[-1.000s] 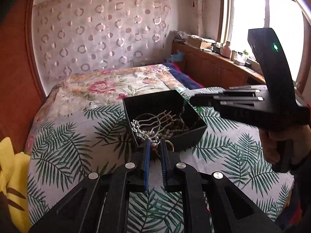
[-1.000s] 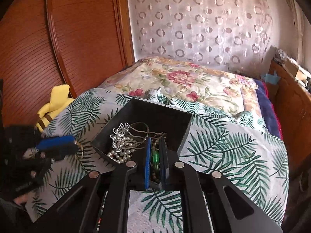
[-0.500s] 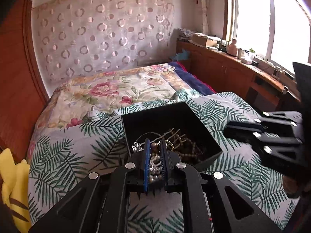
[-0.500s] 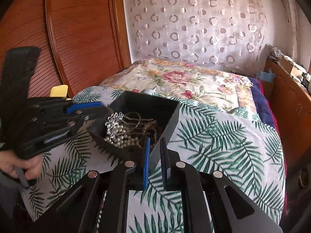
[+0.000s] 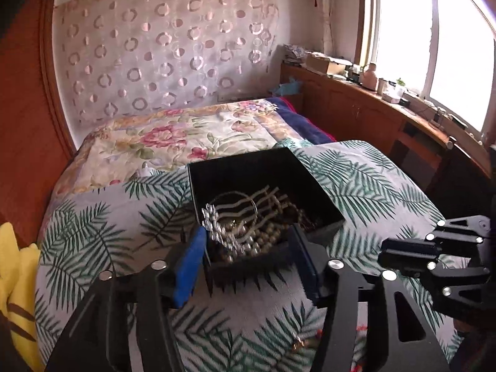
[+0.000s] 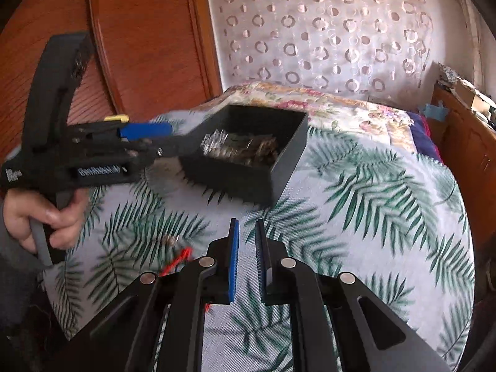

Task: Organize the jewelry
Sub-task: 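Grasp the red cord bracelet with the right tool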

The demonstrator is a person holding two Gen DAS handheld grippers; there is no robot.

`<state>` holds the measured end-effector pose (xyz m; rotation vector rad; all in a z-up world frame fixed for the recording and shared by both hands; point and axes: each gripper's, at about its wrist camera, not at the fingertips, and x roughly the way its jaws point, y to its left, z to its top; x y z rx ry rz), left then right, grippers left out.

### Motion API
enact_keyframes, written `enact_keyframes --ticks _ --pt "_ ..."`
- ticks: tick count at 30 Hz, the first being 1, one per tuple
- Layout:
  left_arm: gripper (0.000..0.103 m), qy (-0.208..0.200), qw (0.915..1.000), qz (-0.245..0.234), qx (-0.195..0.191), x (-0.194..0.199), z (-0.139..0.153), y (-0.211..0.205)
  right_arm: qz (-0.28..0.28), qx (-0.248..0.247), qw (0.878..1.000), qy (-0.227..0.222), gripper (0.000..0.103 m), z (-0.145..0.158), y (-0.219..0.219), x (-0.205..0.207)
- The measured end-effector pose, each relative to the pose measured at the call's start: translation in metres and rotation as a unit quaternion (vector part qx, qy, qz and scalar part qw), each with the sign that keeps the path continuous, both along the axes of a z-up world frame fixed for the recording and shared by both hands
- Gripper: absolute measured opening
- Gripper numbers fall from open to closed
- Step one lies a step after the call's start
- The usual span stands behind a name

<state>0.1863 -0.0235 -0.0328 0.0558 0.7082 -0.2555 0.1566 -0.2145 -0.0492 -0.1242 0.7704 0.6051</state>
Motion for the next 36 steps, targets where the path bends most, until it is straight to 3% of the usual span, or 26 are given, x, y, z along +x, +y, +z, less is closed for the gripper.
enact_keyframes --ticks 2,7,13,17,25,27,31,32,36 --pt "0.061 0.002 1.0000 -0.002 -0.003 -0.007 -0.002 0.001 0.005 -0.002 1.000 0.006 0.026 -0.007 0.001 -0.010" --pt "0.069 0.006 0.9999 -0.005 -0.009 -0.032 -0.009 0.005 0.013 -0.003 1.000 0.018 0.027 -0.018 0.004 -0.029" --pt "0.070 0.008 0.9999 -0.005 -0.013 -0.052 -0.017 0.011 0.006 -0.018 0.999 0.029 0.027 -0.027 0.015 -0.042" --pt "0.070 0.010 0.9999 -0.005 -0.010 -0.062 -0.021 0.012 0.004 -0.021 0.999 0.040 0.039 -0.033 0.022 -0.044" --pt "0.071 0.016 0.9996 0.000 -0.021 -0.067 -0.027 0.020 -0.004 -0.054 0.998 0.035 0.040 -0.036 0.028 -0.048" --pt "0.071 0.017 0.9996 0.000 -0.023 -0.067 -0.028 0.021 0.003 -0.066 0.997 0.029 0.040 -0.037 0.030 -0.051" --pt "0.071 0.018 0.9996 -0.001 -0.023 -0.068 -0.029 0.021 0.017 -0.077 0.997 0.024 0.028 -0.036 0.031 -0.056" --pt "0.071 0.019 0.9996 -0.001 -0.022 -0.068 -0.030 0.021 0.017 -0.082 0.996 0.023 0.021 -0.036 0.030 -0.056" --pt "0.071 0.022 0.9996 -0.003 -0.018 -0.069 -0.034 0.019 0.024 -0.085 0.996 0.021 0.012 -0.037 0.025 -0.057"
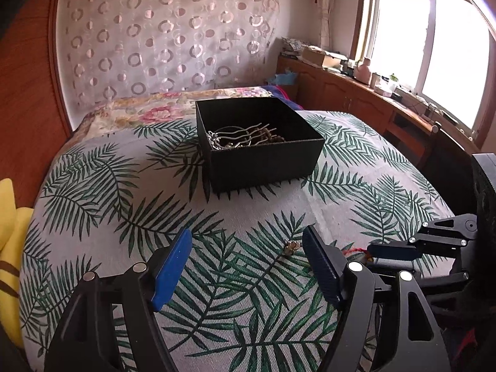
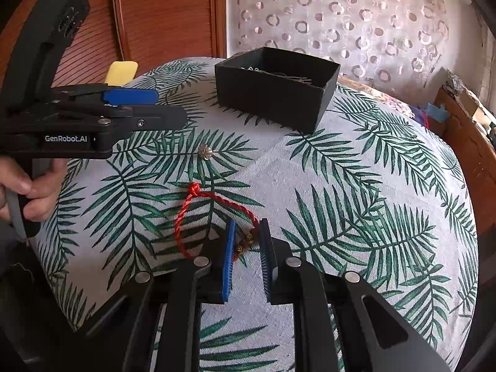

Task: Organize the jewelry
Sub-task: 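Grasp the red cord bracelet with the right tool, then lower the red cord bracelet into the black box and open the right tool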

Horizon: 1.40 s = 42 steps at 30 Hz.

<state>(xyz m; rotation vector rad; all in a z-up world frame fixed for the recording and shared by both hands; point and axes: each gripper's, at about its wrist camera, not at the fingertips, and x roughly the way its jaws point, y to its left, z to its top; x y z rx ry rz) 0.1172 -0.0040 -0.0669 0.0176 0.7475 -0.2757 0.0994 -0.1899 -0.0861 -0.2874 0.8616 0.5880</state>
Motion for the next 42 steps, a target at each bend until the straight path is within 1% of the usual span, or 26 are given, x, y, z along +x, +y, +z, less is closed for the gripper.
enact_keyframes --ticks 1,5,11,12,13,15,17,19,22,24,25,26,27,29,32,37,42 --pt "0.071 0.001 1.0000 -0.001 0.000 0.000 -0.001 0.000 0.000 0.000 1.000 0.000 0.009 0.000 -0.001 0.001" --pt "0.071 0.007 1.0000 -0.004 -0.002 0.000 -0.004 -0.005 -0.003 0.003 1.000 -0.007 0.008 0.002 -0.008 0.002" --pt "0.070 0.028 0.9993 -0.023 0.007 0.004 -0.013 -0.016 -0.020 0.013 0.999 -0.026 0.008 0.013 -0.024 0.000" --pt "0.069 0.031 0.9991 -0.027 0.008 0.004 -0.014 -0.018 -0.025 0.013 0.999 -0.031 0.008 0.015 -0.027 0.001" --pt "0.066 0.034 0.9989 -0.032 0.009 0.005 -0.016 -0.021 -0.028 0.014 0.999 -0.033 0.008 0.016 -0.029 0.001" --pt "0.056 0.038 0.9984 -0.040 0.010 0.006 -0.017 -0.025 -0.033 0.018 0.999 -0.036 0.008 0.020 -0.035 0.003" --pt "0.051 0.040 0.9978 -0.050 0.015 0.006 -0.019 -0.032 -0.038 0.021 0.998 -0.038 0.008 0.022 -0.040 0.004" --pt "0.048 0.042 0.9973 -0.056 0.021 0.007 -0.020 -0.038 -0.039 0.026 0.998 -0.039 0.008 0.023 -0.043 0.006" --pt "0.041 0.048 0.9965 -0.061 0.032 0.011 -0.025 -0.047 -0.041 0.032 0.998 -0.041 0.008 0.025 -0.045 0.006" --pt "0.030 0.051 0.9963 -0.059 0.036 0.013 -0.027 -0.049 -0.041 0.036 0.998 -0.042 0.009 0.026 -0.044 0.006" --pt "0.027 0.049 0.9964 -0.058 0.038 0.013 -0.027 -0.050 -0.040 0.037 0.998 -0.043 0.009 0.027 -0.044 0.006" --pt "0.015 0.050 0.9964 -0.058 0.037 0.013 -0.027 -0.050 -0.039 0.038 0.998 -0.043 0.009 0.028 -0.044 0.007" --pt "0.012 0.051 0.9963 -0.060 0.034 0.013 -0.026 -0.050 -0.038 0.039 0.998 -0.044 0.009 0.028 -0.043 0.008" --pt "0.010 0.047 0.9967 -0.059 0.031 0.012 -0.025 -0.048 -0.037 0.040 0.997 -0.047 0.009 0.031 -0.042 0.010" --pt "0.009 0.037 0.9975 -0.055 0.027 0.011 -0.018 -0.046 -0.037 0.045 0.997 -0.053 0.009 0.037 -0.039 0.016" --pt "0.009 0.016 0.9986 -0.047 0.019 0.012 -0.001 -0.040 -0.035 0.047 0.996 -0.072 0.009 0.054 -0.032 0.031" --pt "0.009 -0.005 0.9990 -0.040 0.021 0.021 0.018 -0.037 -0.038 0.054 0.994 -0.092 0.009 0.072 -0.024 0.051"
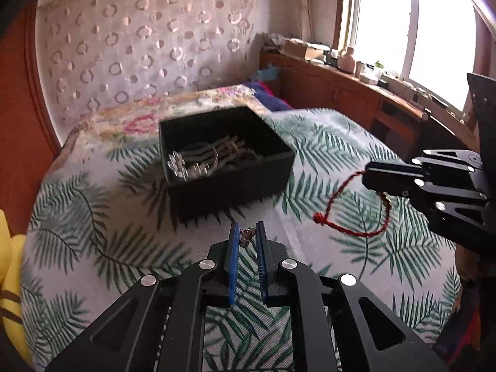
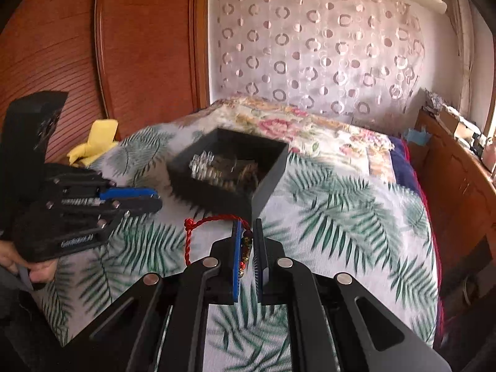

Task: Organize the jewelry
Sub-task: 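Lower the red cord bracelet into the black box and open the right tool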

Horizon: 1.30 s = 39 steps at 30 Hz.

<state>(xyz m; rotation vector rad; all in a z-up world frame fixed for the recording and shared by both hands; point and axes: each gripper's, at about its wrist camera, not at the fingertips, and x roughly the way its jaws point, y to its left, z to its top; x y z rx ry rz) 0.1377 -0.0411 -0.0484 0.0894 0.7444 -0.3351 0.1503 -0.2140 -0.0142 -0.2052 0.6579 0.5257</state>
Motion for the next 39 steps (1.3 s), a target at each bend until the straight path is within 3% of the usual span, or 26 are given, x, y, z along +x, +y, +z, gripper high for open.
enact_keyframes --ticks 10,20,24,27,39 --pt "0.010 -0.022 0.9997 0.012 0.004 0.020 0.023 0.003 -0.010 0.029 1.000 0.006 0.009 0.020 0.020 0.057" --pt "0.010 -0.021 0.9993 0.029 0.010 0.039 0.024 0.013 0.002 0.023 0.999 0.032 0.011 0.009 0.047 0.091" --pt "0.010 -0.021 0.9991 0.033 0.015 0.048 0.024 0.017 0.002 0.015 0.999 0.036 0.011 0.003 0.050 0.096" --pt "0.010 -0.021 0.9990 0.035 0.018 0.054 0.025 0.016 -0.003 0.020 0.999 0.037 0.021 0.002 0.045 0.096" --pt "0.010 -0.020 0.9987 0.044 0.018 0.090 0.025 0.008 -0.015 0.033 0.999 0.024 0.021 0.005 0.024 0.083"
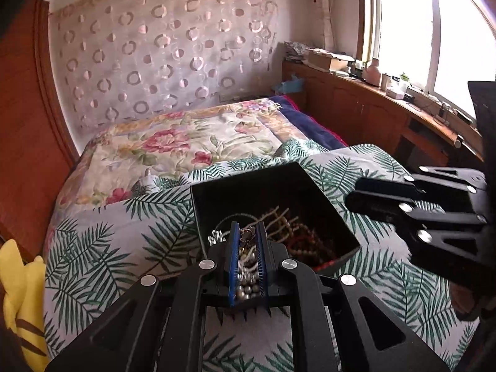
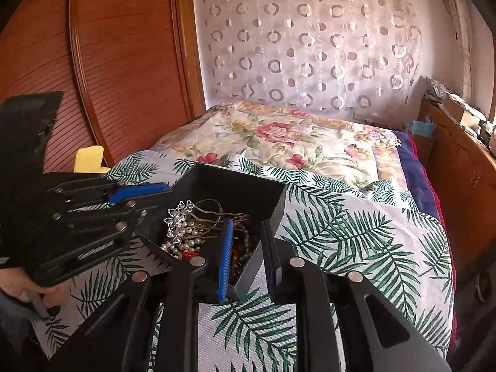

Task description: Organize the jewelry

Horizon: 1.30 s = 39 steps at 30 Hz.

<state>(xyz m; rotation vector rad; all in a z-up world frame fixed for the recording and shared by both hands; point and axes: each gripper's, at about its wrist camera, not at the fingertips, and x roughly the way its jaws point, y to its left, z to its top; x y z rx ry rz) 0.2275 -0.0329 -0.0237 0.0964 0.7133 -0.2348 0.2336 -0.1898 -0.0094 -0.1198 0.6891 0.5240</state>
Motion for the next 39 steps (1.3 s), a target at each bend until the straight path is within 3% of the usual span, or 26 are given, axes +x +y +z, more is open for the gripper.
enact_keyframes --ticks 7,9,13,15,16,18,21,25,28,32,37,39 --pt "0.014 -0.008 0.9999 0.013 -0.004 0.011 0.002 0.002 0.003 0.003 1.000 -0.012 0.021 0.003 -0.002 -0.013" --pt "0.036 -0.013 0.9997 0.017 -0.006 0.010 0.003 0.004 0.003 0.006 1.000 -0.014 0.021 0.003 -0.004 -0.016" --pt "0.049 -0.021 0.9994 0.027 -0.010 0.004 0.006 0.009 0.000 0.012 1.000 -0.016 0.021 0.003 -0.007 -0.023" --pt "0.063 -0.028 0.9991 0.030 -0.013 -0.002 0.008 0.012 -0.003 0.015 1.000 -0.018 0.021 0.004 -0.009 -0.026" --pt "0.066 -0.032 0.9989 0.032 -0.012 -0.005 0.009 0.013 -0.004 0.016 1.000 -0.019 0.022 0.005 -0.008 -0.027" --pt "0.083 -0.041 0.9984 0.037 -0.010 -0.013 0.010 0.015 -0.009 0.020 0.999 -0.024 0.029 0.006 -0.011 -0.033" --pt "0.092 -0.052 0.9975 0.046 -0.013 -0.027 0.014 0.018 -0.014 0.026 0.999 -0.030 0.035 0.009 -0.015 -0.038" --pt "0.095 -0.063 0.9962 0.052 -0.032 -0.053 0.023 0.023 -0.022 0.036 0.998 -0.036 0.050 0.014 -0.019 -0.049" --pt "0.095 -0.073 0.9955 0.051 -0.032 -0.071 0.030 0.025 -0.028 0.043 0.998 -0.046 0.055 0.019 -0.021 -0.059" --pt "0.095 -0.085 0.9945 0.048 -0.036 -0.093 0.040 0.025 -0.042 0.044 0.996 -0.067 0.083 0.027 -0.024 -0.075" --pt "0.095 -0.101 0.9926 0.059 -0.031 -0.116 0.046 0.024 -0.055 0.060 0.993 -0.086 0.099 0.037 -0.030 -0.095" --pt "0.095 -0.104 0.9921 0.063 -0.031 -0.124 0.048 0.025 -0.060 0.072 0.991 -0.096 0.101 0.042 -0.035 -0.106"
